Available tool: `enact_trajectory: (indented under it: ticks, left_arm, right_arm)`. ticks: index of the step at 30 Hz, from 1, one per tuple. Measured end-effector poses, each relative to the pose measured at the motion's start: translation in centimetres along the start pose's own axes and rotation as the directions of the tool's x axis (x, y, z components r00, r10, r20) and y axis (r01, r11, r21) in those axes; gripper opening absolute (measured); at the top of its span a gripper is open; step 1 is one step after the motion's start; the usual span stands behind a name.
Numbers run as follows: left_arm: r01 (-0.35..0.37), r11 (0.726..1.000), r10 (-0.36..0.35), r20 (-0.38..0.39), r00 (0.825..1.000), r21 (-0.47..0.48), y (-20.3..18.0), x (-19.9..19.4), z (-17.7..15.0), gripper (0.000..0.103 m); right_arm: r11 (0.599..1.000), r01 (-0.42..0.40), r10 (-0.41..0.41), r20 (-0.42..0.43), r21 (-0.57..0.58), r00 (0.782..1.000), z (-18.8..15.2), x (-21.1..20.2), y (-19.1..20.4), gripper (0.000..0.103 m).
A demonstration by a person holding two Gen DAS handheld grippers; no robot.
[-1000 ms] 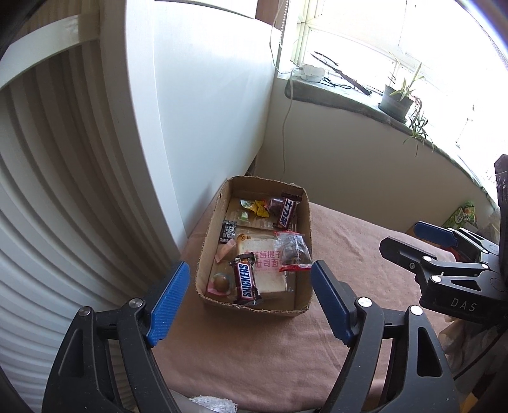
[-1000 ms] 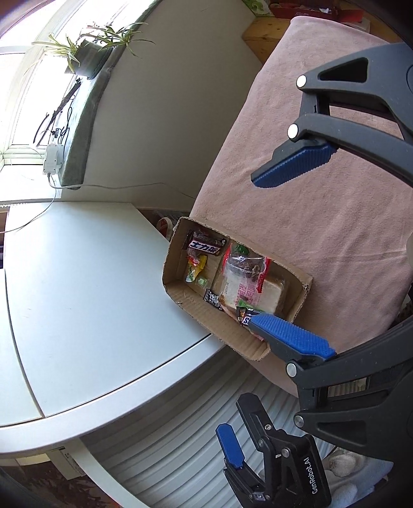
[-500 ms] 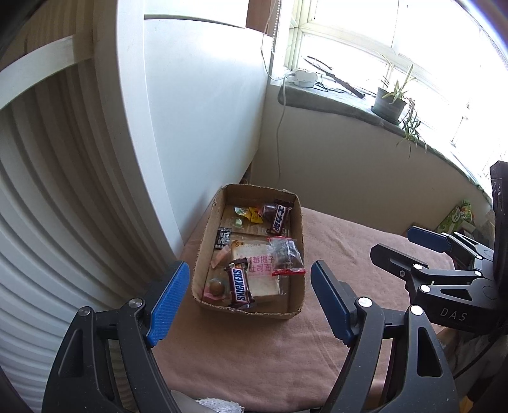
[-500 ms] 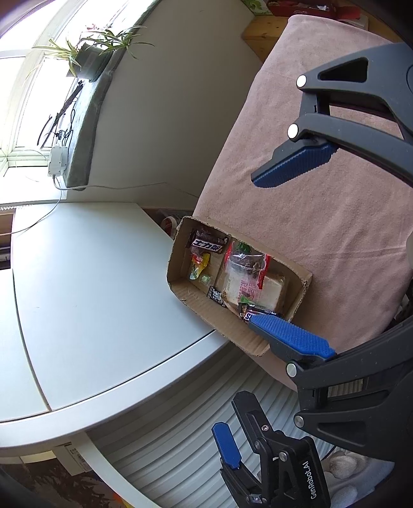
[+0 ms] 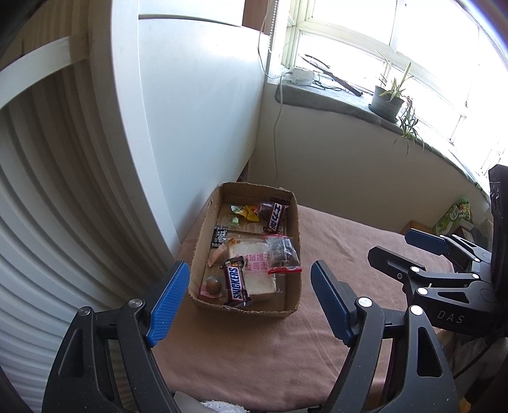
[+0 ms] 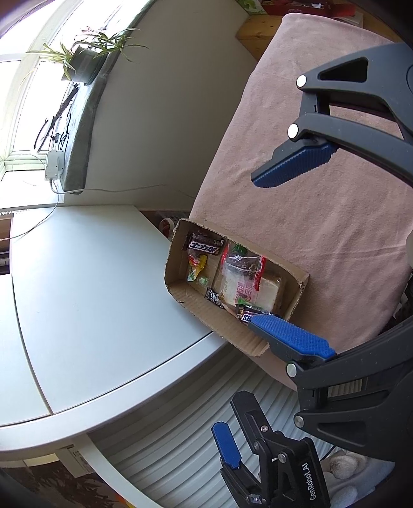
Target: Organize snacks
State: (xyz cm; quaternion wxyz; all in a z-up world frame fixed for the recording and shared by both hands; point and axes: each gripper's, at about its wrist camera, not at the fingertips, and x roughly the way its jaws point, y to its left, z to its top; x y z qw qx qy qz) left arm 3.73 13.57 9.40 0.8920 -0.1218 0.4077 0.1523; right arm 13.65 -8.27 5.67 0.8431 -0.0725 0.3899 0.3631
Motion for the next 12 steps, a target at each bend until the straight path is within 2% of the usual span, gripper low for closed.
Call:
enact_trajectory:
  ticks: [12]
  left_arm:
    - [0.003,1.000,-0.003,0.000,1.000,0.012,-0.51,0.04,-0.25,0.079]
  right_arm:
    - [1.000,0.014,-0.014,-0.018,0.013,1.000,-0.90,-0.04,-0.32,0.085]
